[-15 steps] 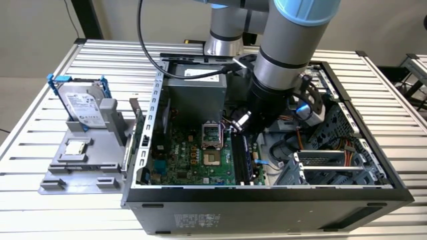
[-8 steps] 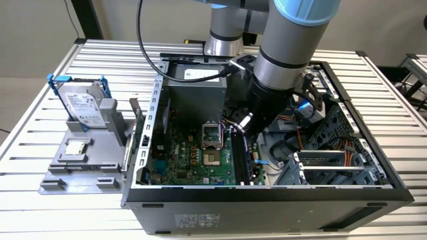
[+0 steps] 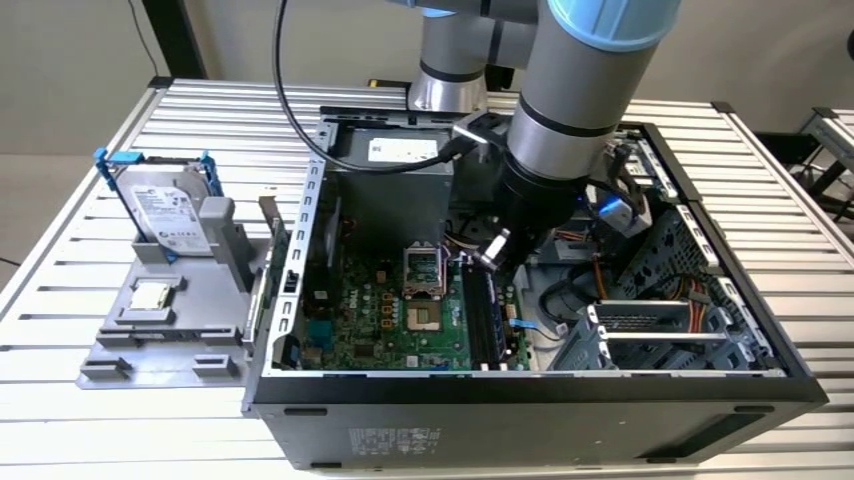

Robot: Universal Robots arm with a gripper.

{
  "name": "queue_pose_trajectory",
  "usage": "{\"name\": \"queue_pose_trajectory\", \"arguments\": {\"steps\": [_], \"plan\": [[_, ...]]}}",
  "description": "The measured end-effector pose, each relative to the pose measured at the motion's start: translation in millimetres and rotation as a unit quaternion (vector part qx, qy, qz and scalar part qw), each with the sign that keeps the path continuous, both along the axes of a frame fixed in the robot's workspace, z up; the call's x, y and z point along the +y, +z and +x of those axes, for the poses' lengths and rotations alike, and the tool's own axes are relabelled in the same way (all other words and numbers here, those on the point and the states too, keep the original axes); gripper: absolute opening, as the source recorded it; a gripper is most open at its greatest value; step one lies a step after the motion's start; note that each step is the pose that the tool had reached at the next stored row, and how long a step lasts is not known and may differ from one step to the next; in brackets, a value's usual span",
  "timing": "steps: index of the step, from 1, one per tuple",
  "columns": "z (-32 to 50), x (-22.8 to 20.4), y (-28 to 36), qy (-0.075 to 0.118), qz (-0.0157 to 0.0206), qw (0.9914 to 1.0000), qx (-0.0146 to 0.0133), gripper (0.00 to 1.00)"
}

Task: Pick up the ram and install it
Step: 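Press down the ram until it locks into place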

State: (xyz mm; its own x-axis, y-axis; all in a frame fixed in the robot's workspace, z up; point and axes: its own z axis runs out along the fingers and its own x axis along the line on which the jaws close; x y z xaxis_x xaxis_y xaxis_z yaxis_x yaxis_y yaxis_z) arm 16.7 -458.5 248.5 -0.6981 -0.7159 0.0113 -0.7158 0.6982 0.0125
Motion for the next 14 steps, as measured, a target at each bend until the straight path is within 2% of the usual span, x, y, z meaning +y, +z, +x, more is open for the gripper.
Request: {"name": "queue_pose_trajectory", "arguments": {"steps": [3,6,9,14], "plan": [[0.0,0.0,0.0,0.026,0.0,0.99967,0.0,0.0],[-0.1,0.0,0.0,0.053,0.0,0.99858,0.0,0.0],[0.0,0.0,0.0,0.08,0.0,0.99678,0.0,0.0],[0.0,0.0,0.0,0.12,0.0,0.99279,0.0004,0.0]]}}
